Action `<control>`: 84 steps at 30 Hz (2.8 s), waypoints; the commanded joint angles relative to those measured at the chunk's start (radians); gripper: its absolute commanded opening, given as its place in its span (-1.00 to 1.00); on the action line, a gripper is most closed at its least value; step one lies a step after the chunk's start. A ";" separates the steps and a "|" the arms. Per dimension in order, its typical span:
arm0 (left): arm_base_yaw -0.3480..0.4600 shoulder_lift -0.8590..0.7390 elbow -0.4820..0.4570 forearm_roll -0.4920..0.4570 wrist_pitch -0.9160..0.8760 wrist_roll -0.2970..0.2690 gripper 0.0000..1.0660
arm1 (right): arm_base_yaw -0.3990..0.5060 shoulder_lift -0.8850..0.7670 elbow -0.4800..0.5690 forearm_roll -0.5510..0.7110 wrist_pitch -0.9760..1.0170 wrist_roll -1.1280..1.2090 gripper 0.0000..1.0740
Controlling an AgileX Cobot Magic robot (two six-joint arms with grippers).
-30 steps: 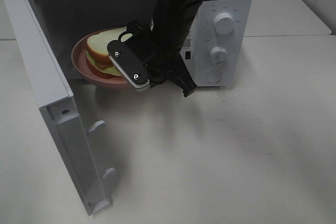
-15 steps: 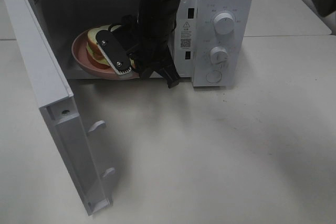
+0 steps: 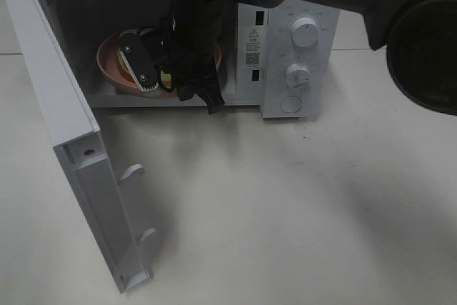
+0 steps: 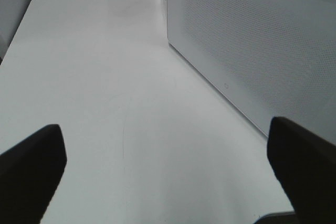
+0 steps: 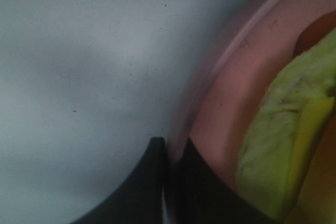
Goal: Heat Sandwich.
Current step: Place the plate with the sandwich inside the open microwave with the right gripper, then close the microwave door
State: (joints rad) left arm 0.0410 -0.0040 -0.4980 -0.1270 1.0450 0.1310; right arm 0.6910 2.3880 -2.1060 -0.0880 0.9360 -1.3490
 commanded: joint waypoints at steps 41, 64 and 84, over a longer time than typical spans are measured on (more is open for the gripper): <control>0.000 -0.026 0.001 -0.008 -0.015 -0.007 0.90 | -0.050 0.079 -0.085 -0.040 -0.160 0.132 0.05; 0.000 -0.026 0.001 -0.008 -0.015 -0.007 0.90 | -0.051 0.029 0.035 0.005 -0.277 0.176 0.46; 0.000 -0.026 0.001 -0.008 -0.015 -0.007 0.90 | -0.051 -0.158 0.380 -0.043 -0.588 0.235 0.42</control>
State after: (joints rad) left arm 0.0410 -0.0040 -0.4980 -0.1270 1.0450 0.1310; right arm 0.6470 2.2610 -1.7590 -0.1290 0.3770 -1.1210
